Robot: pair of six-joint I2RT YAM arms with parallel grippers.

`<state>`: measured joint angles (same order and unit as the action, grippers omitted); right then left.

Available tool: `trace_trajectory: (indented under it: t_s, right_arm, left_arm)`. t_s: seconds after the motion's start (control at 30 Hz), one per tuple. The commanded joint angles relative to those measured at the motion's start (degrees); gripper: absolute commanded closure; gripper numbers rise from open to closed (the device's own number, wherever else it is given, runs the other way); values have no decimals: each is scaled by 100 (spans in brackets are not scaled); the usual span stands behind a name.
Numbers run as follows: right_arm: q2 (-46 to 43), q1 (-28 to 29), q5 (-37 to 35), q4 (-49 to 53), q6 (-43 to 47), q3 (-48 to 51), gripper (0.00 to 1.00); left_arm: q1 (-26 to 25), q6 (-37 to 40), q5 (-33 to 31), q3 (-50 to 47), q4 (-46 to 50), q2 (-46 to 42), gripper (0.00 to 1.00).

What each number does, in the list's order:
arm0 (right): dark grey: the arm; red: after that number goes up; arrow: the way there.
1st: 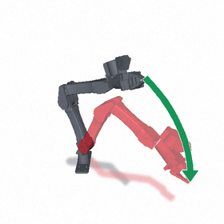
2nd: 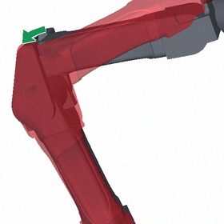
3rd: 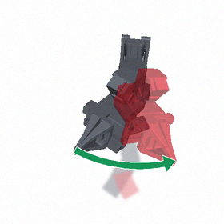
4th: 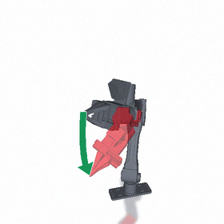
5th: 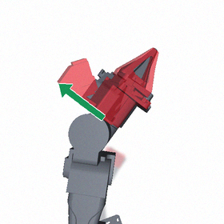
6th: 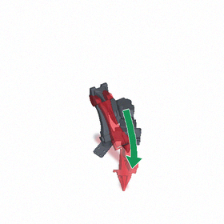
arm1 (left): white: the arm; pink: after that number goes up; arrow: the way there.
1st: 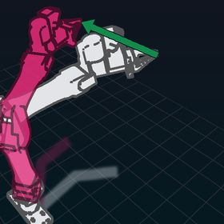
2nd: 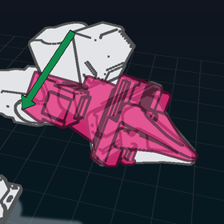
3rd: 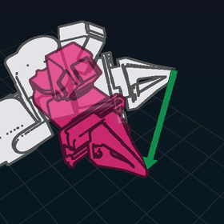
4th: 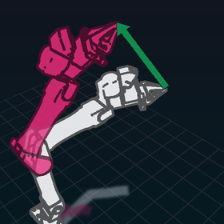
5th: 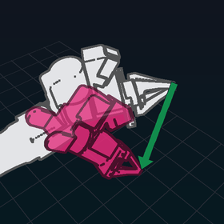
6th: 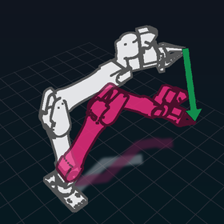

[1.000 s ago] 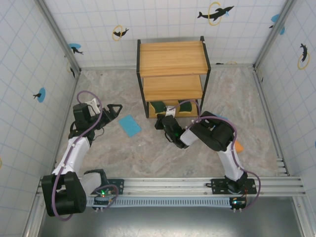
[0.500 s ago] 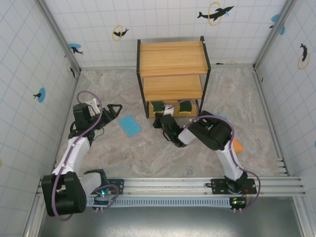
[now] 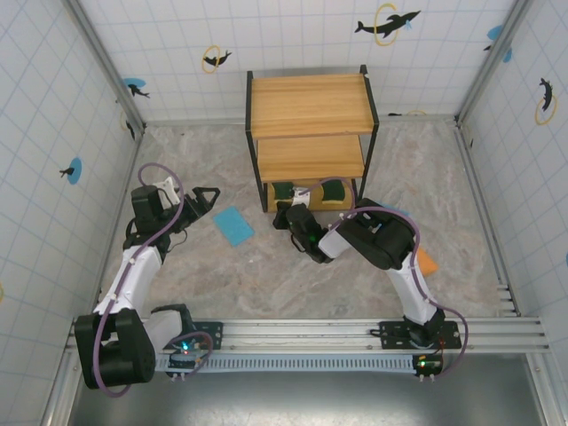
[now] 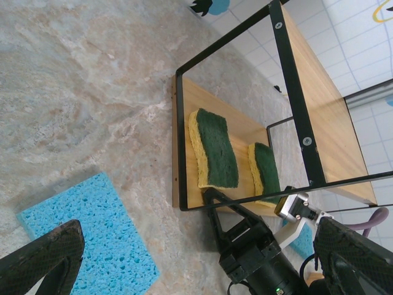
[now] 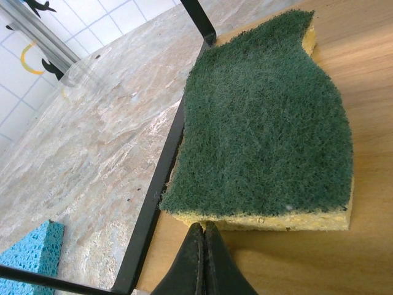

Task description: Place and organize the cleaning sponges onto the shelf

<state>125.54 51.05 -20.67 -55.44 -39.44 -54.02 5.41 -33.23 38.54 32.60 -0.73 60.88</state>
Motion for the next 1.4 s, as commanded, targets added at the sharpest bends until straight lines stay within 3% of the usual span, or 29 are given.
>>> trace_trajectory:
  t_s: [0.0, 0.2, 0.4, 0.8, 0.87, 1.17, 1.37]
  right_arm:
    - [-117, 52, -25, -175, -20, 235, 97]
    - [-511, 274, -150, -71, 169, 565, 92]
    - [-1146, 613, -288, 746, 520, 736, 82]
    - [-3845, 880, -256, 3818, 1017, 1368, 53]
    - [-4285, 908, -196, 4417, 1049, 1375, 41]
    - [-6768, 887, -239, 6009, 1168, 1932, 24]
    - [-8304, 643, -9, 6325, 1254, 2369, 20]
  left_arm:
    - [26, 36, 40, -34, 3, -2, 2]
    - [39, 27, -20, -28, 33, -28, 3]
    - [28, 50, -110, -8, 126, -81, 2]
    - [16, 82, -267, 67, 433, -326, 3]
    - [19, 105, -346, 97, 550, -364, 2]
    - [-23, 124, -645, 414, 1020, -327, 2]
    - [-101, 28, -799, 709, 1225, -171, 3]
